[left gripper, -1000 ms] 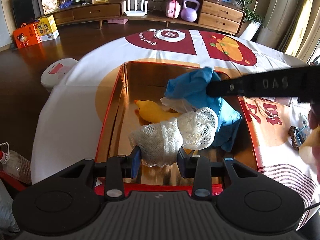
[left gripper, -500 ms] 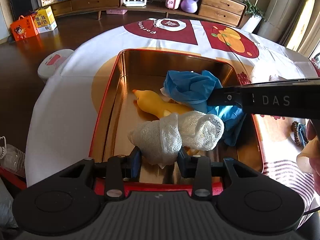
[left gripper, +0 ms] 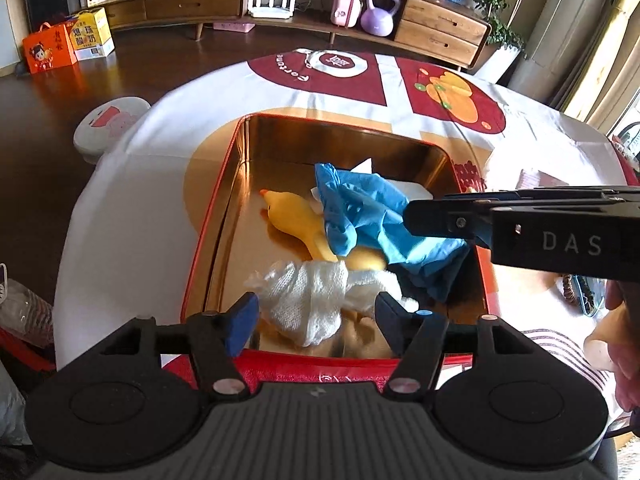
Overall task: Organize soft objects
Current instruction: 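Open the left tool to release the mesh bundle while the right tool releases the gloves, then withdraw both open tools up and out of the red tin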
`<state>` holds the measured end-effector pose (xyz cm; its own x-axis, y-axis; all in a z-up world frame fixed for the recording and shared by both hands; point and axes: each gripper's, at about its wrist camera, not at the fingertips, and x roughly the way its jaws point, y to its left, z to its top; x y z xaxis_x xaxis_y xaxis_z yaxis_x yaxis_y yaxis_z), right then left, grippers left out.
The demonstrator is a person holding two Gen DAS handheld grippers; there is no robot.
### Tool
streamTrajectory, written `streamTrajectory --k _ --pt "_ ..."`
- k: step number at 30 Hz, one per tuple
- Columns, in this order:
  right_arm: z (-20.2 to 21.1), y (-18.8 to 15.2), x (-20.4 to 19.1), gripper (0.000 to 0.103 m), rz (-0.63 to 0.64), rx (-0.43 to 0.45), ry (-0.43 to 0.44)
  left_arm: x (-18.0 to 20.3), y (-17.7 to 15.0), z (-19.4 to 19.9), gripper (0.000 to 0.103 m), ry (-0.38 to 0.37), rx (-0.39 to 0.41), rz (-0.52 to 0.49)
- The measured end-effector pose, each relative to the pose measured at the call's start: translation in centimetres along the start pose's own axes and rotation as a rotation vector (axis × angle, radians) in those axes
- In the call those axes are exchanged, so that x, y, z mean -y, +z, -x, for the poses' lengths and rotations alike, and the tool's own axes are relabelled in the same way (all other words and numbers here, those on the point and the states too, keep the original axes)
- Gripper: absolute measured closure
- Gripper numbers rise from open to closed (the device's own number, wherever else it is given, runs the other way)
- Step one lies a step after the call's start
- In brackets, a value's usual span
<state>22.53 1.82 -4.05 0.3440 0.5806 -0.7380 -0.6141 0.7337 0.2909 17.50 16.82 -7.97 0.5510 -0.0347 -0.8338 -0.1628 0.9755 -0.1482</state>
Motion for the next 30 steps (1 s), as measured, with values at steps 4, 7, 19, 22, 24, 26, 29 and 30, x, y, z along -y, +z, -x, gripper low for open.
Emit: streamTrajectory --k 4,7,19,22,24,26,29,30 --pt "1.2 -0.2 -0.2 0.065 0.001 0.014 0.009 0.3 -0.1 1.0 0.039 0.004 0.021 -0.006" --pt "2.2 -0.4 -0.3 0.063 0.003 0.025 0.011 0.8 -0.1 1.7 0.039 0.007 0.035 -0.011" --pt "6.6 -1.6 -0.1 0.053 -0.006 0.088 0.036 2.6 -0.4 4.8 0.039 -0.011 0.102 -0.027" --pt "7.9 -2.1 -0.1 0.048 -0.009 0.110 0.043 3.1 -0.5 5.4 0.039 -0.012 0.118 -0.034" --pt "8.7 -2.4 0.0 0.045 -0.011 0.127 0.050 3.5 -0.6 5.9 0.039 -0.009 0.129 -0.044" --pt "9.6 -2.7 0.1 0.043 -0.011 0.142 0.052 3.8 -0.8 6.4 0.039 -0.009 0.139 -0.050" --pt "10.9 -3.2 0.5 0.039 -0.014 0.167 0.059 4.5 -1.1 7.2 0.031 -0.015 0.158 -0.057" --pt "11.4 -3.5 0.5 0.039 -0.014 0.176 0.057 4.7 -1.2 7.4 0.030 -0.016 0.167 -0.061"
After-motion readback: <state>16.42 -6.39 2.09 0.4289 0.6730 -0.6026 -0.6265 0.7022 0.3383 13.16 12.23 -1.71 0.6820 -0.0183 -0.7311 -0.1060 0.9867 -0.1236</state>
